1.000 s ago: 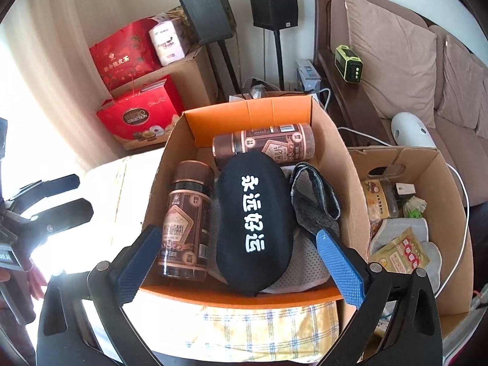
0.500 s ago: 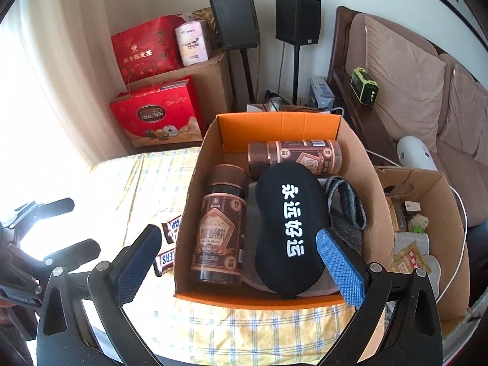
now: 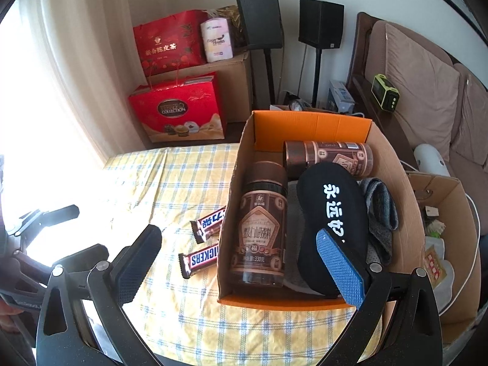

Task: Organize objects
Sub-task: 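Grasp the Snickers bar with the left gripper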

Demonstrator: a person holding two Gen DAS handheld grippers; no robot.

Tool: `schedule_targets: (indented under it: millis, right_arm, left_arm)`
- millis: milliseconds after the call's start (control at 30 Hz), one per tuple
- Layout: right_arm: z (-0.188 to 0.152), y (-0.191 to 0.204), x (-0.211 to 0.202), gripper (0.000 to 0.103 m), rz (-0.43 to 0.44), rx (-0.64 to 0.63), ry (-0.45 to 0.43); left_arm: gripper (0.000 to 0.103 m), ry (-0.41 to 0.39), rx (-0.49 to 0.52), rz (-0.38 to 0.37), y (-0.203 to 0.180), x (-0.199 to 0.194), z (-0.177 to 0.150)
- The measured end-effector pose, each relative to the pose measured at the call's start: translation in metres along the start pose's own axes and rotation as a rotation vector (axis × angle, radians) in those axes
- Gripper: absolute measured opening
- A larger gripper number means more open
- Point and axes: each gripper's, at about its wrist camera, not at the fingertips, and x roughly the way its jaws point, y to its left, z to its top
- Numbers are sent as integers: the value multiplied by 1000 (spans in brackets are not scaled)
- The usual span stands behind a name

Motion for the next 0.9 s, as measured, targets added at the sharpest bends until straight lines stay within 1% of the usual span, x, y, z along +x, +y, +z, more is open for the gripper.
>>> schedule_targets:
  millis: [200,267,367,433,533,633,733,800,833,900]
  right_arm:
    - [0,3,2,102,25,5,-13]
    - [0,2,4,102,31,12,-13]
    - [-1,1,5,102,43,22,-18]
    - [-2,-2,5,102,63,38,-27]
    - [-5,-7,3,102,76,54,-43]
    - [-7,-14,6,102,84,69,-36]
    - [-8,-20,10,102,82,78,-25]
    - [-9,-24,12,102,84,85,-23]
    - [-9,-25,14,102,88,90,-22]
    - [-11,-27,16,102,92,97,-16]
  left_arm:
    - [103,19,5,-6,-1,31,-23]
    - [102,31,26,-15,-5,45,-30]
    - [101,21,77,-45,-15,64,-38]
    - [96,18,116,-78,-21,76,-41]
    - [94,33,156,-94,-28,94,-44]
    - [93,49,163,-88,-30,109,-45]
    - [88,60,156,-104,-30,120,-44]
    - [88,66,159,-103,-31,126,-43]
    - [87,70,165,-104,-33,129,-43]
    - [72,87,174,-109,-35,134,-43]
